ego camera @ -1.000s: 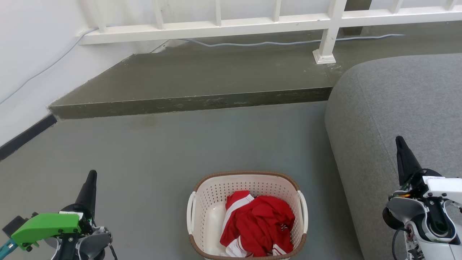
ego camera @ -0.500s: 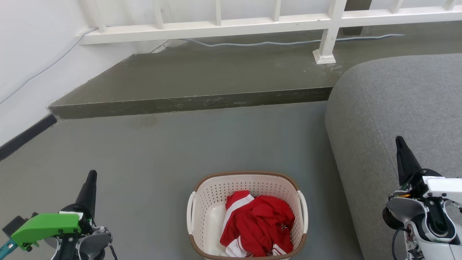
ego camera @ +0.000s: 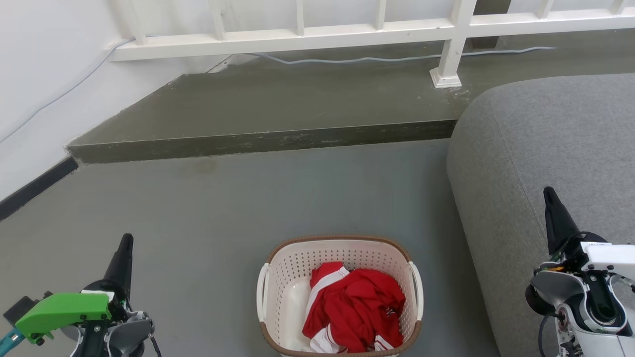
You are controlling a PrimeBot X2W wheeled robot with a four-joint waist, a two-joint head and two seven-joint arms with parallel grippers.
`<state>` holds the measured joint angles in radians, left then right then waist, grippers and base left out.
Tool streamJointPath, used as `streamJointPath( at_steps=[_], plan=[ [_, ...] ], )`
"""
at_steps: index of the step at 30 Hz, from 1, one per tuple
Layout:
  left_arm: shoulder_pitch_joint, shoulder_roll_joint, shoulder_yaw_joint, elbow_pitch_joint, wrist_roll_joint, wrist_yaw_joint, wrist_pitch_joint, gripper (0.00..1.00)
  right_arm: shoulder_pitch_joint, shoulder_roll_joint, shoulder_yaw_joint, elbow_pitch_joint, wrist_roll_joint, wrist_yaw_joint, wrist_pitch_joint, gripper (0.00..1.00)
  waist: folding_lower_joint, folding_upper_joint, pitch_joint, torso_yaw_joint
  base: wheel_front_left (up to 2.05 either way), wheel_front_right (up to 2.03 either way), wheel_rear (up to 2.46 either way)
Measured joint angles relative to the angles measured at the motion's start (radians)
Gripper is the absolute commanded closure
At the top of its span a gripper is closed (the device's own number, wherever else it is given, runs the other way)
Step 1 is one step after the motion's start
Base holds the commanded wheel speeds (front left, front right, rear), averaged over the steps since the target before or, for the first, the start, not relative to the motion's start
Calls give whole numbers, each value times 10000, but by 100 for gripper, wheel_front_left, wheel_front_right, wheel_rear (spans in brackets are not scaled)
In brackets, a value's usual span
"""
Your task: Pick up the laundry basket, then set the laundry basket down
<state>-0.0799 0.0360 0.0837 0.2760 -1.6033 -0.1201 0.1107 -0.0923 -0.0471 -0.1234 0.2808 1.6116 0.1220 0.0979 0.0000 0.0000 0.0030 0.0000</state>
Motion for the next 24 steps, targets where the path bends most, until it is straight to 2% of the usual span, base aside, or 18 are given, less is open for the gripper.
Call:
streamJointPath(
  at_steps=[24],
  plan=[
    [0,0,0,0,0,0,0,100,1,10,-6,-2,0,2,0,100,0,0,0,0,0,0,0]
  ],
)
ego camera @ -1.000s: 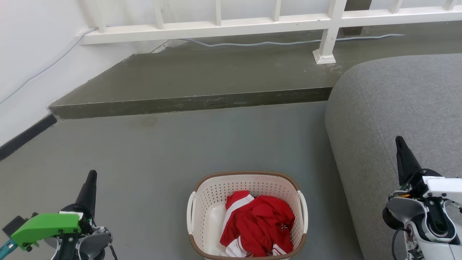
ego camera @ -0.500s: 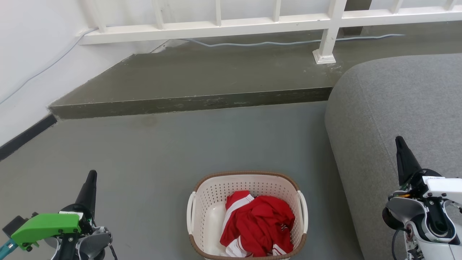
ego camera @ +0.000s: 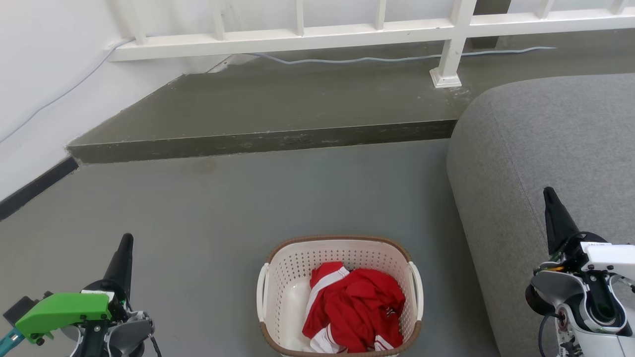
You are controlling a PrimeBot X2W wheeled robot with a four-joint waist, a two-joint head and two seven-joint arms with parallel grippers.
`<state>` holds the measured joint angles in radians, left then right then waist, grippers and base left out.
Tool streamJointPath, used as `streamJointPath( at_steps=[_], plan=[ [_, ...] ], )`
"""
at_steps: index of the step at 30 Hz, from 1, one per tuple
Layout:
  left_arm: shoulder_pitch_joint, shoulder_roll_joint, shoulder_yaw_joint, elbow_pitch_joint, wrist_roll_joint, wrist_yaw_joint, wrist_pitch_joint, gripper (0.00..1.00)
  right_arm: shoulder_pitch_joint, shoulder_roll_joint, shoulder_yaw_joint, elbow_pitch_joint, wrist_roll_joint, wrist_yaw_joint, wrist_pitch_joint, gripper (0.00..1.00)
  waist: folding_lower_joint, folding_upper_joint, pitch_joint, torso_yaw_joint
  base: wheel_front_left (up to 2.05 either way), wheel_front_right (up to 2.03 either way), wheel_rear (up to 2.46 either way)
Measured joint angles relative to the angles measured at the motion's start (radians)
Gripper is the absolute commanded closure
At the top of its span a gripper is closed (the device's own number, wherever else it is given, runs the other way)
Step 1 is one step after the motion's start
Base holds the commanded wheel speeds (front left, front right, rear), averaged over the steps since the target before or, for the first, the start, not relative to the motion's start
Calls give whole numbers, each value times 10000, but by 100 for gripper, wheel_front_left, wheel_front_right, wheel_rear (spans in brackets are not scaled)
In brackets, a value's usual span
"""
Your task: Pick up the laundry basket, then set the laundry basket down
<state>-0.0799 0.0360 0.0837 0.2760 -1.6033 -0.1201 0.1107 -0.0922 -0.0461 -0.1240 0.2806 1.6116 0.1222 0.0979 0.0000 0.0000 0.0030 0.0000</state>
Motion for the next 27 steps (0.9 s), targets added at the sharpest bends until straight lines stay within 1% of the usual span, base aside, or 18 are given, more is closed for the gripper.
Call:
streamJointPath(
  at_steps=[27],
  plan=[
    [0,0,0,-2,0,0,0,100,0,4,-4,0,0,0,2,100,0,0,0,0,0,0,0]
  ],
)
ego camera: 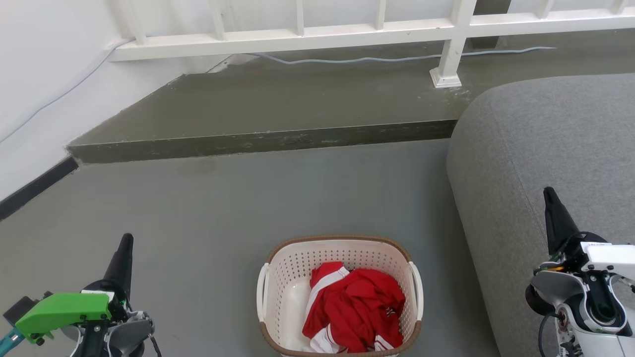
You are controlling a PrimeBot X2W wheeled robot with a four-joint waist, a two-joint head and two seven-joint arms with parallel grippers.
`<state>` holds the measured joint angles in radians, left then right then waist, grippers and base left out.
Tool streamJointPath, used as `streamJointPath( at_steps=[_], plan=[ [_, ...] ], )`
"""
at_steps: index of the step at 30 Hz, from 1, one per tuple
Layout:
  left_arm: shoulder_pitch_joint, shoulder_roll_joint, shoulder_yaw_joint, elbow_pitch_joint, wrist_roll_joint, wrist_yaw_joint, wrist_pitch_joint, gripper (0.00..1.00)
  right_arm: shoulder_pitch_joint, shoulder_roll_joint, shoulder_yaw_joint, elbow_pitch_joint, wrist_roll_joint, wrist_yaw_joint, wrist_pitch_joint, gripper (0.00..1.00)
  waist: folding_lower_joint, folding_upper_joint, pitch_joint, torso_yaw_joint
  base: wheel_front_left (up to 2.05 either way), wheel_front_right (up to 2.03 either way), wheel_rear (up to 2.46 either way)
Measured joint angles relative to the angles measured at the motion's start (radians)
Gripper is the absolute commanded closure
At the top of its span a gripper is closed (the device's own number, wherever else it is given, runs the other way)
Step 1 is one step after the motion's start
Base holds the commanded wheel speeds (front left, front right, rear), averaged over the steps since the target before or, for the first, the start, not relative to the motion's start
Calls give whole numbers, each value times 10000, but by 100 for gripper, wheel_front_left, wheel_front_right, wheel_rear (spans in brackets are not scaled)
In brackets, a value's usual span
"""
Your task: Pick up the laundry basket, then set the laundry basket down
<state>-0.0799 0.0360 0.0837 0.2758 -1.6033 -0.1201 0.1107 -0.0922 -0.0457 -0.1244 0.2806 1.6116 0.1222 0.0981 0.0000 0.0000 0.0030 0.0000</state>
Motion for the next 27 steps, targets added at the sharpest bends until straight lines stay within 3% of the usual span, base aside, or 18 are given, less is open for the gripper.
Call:
streamJointPath(
  at_steps=[27],
  plan=[
    [0,0,0,0,0,0,0,100,1,2,-6,-2,0,0,10,100,0,0,0,0,0,0,0]
  ],
)
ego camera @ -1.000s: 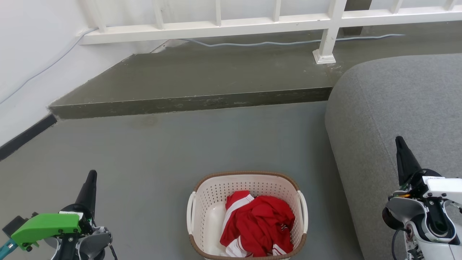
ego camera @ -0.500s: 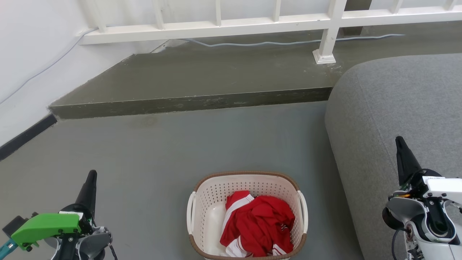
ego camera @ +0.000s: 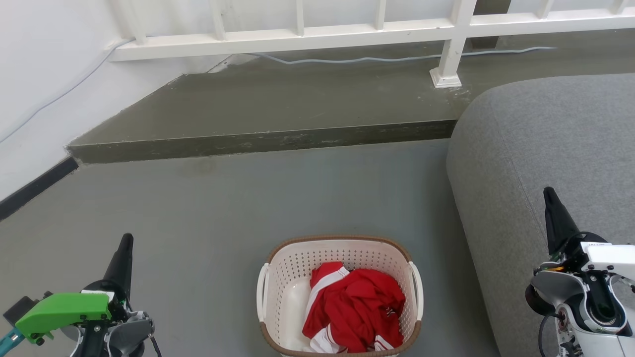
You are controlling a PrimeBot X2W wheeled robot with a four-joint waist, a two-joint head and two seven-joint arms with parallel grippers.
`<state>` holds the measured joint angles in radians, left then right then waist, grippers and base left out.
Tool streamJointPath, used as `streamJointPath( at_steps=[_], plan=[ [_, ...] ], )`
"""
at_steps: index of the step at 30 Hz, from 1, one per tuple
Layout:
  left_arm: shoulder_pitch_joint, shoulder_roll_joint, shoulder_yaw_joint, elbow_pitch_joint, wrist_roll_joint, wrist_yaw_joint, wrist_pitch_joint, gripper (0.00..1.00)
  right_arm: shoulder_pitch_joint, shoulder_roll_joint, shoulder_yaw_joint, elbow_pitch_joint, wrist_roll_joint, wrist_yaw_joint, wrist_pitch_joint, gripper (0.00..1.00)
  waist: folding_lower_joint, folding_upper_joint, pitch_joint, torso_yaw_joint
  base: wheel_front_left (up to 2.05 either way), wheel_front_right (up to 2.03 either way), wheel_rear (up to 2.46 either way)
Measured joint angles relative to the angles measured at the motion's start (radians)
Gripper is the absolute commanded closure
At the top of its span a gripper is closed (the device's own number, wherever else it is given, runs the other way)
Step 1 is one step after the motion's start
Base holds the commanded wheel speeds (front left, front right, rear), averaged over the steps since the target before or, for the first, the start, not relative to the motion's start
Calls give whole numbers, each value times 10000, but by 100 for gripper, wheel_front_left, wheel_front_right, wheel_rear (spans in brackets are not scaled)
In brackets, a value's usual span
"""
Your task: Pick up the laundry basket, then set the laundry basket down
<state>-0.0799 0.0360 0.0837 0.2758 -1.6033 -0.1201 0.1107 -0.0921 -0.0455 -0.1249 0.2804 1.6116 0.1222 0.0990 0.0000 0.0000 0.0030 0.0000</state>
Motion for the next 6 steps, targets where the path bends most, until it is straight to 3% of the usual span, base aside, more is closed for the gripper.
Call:
streamJointPath(
  at_steps=[6],
  plan=[
    [0,0,0,0,0,0,0,100,0,0,-2,0,0,0,0,100,0,0,0,0,0,0,0]
  ],
)
